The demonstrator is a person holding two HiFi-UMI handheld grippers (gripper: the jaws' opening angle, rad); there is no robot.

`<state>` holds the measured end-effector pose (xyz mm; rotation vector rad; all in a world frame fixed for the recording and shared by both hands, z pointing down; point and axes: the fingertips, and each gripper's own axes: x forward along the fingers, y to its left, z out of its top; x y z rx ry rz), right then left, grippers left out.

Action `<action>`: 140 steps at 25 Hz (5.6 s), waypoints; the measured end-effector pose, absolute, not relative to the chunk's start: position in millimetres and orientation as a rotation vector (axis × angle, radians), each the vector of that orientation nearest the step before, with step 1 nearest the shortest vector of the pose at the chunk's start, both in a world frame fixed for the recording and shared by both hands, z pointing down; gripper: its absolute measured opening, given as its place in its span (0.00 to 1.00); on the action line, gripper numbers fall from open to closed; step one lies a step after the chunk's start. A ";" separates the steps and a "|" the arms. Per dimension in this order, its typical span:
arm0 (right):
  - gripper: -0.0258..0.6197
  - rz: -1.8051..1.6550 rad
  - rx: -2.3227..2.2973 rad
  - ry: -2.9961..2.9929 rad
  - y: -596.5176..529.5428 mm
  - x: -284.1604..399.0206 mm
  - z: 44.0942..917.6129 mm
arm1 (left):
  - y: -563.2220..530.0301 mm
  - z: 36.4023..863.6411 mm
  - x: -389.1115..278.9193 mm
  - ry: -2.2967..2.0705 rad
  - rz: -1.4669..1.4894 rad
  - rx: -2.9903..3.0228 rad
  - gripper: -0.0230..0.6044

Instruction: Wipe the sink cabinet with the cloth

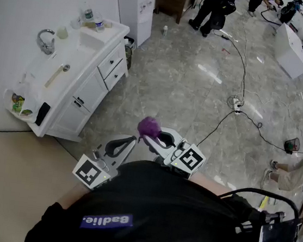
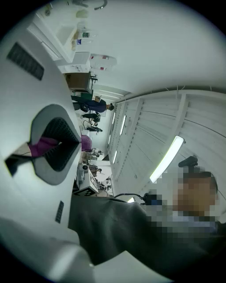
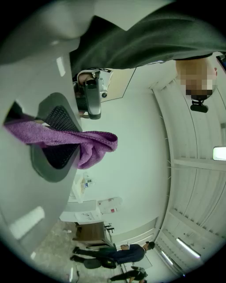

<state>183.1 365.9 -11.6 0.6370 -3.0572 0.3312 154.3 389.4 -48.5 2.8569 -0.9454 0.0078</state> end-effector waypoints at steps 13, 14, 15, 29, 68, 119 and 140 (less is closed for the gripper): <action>0.15 0.365 0.641 -3.059 363.0 184.9 -3.1 | 384.7 -42.4 155.9 -0.940 0.000 2.850 0.04; 0.15 0.377 0.640 -3.063 362.1 185.4 -2.2 | 383.7 -41.3 156.3 -0.938 -0.001 2.848 0.04; 0.15 0.387 0.640 -3.067 360.8 186.0 -1.3 | 382.4 -40.1 156.7 -0.936 -0.002 2.847 0.04; 0.15 0.453 0.708 -3.070 318.4 226.6 17.0 | 337.0 -24.8 190.3 -0.934 0.027 2.825 0.04; 0.15 0.603 0.864 -2.910 40.9 37.2 62.9 | 76.3 2.2 -11.3 -0.852 -0.043 2.820 0.04; 0.15 0.440 0.858 -3.098 -248.3 -9.4 557.9 | -149.2 521.5 -20.9 -1.172 0.177 2.805 0.04; 0.15 -0.121 0.893 -3.128 -374.4 -71.2 463.7 | -117.3 597.1 -38.6 -1.318 0.172 2.761 0.04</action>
